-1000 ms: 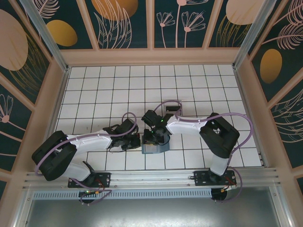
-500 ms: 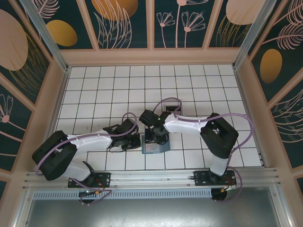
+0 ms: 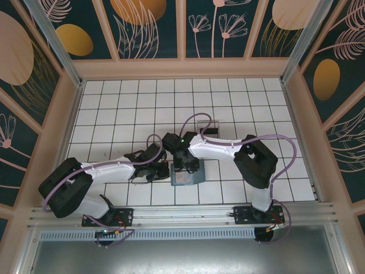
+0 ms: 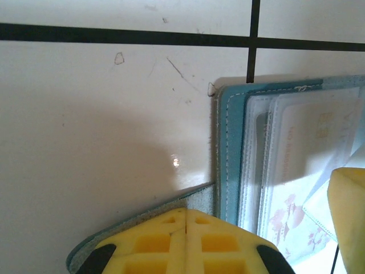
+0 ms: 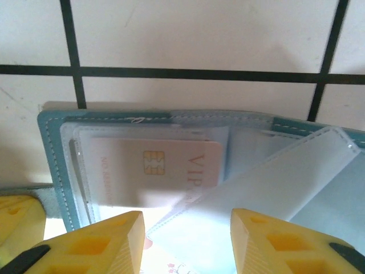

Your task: Take the credit cards out of the card holder

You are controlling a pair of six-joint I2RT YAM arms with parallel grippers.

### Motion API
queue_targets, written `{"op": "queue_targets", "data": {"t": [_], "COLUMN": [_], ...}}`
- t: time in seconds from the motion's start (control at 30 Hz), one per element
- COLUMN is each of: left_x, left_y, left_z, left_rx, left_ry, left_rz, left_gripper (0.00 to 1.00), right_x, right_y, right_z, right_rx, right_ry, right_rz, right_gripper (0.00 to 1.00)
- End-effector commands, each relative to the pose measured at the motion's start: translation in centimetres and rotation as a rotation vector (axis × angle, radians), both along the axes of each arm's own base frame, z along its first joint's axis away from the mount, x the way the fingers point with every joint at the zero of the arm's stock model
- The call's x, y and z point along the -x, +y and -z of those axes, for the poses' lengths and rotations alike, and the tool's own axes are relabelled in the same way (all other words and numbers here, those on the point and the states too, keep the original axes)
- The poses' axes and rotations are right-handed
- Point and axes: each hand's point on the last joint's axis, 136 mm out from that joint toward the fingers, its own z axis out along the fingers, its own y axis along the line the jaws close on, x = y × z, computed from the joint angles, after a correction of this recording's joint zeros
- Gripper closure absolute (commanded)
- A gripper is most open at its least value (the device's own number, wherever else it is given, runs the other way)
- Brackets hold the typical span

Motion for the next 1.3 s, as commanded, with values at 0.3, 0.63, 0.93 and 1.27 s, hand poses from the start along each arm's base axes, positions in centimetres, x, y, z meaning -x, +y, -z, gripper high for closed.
{"op": "queue_targets", "data": {"t": [0.3, 0.63, 0.93, 1.27], "left_x": [0.2, 0.1, -0.5, -1.2], "left_y": [-0.1, -0.2, -0.7, -1.7], "left_z": [0.0, -0.1, -1.4, -2.8], "left_rx": [0.004, -0.001, 0.003, 0.028], "left_ry": [0.001, 0.006, -0.017, -0.027], "left_rz": [0.017, 0.015, 0.034, 0.033], "left_gripper": [1.00, 1.00, 0.99, 0.99], "right_x": [0.6, 0.8, 0.7, 0.8], "right_y": [-2.4, -3.9, -5.4, -7.5], "right_z": [-0.1, -0.6, -1.3, -0.9], "right_rx": [0.154, 0.187, 0.161, 0.137], "right_ry": [-0.043, -0.060, -0.080, -0.082], "right_rz": [0.005, 0.026, 0.065, 0.103], "right_gripper": [0.49, 0.47, 0.48, 0.49]}}
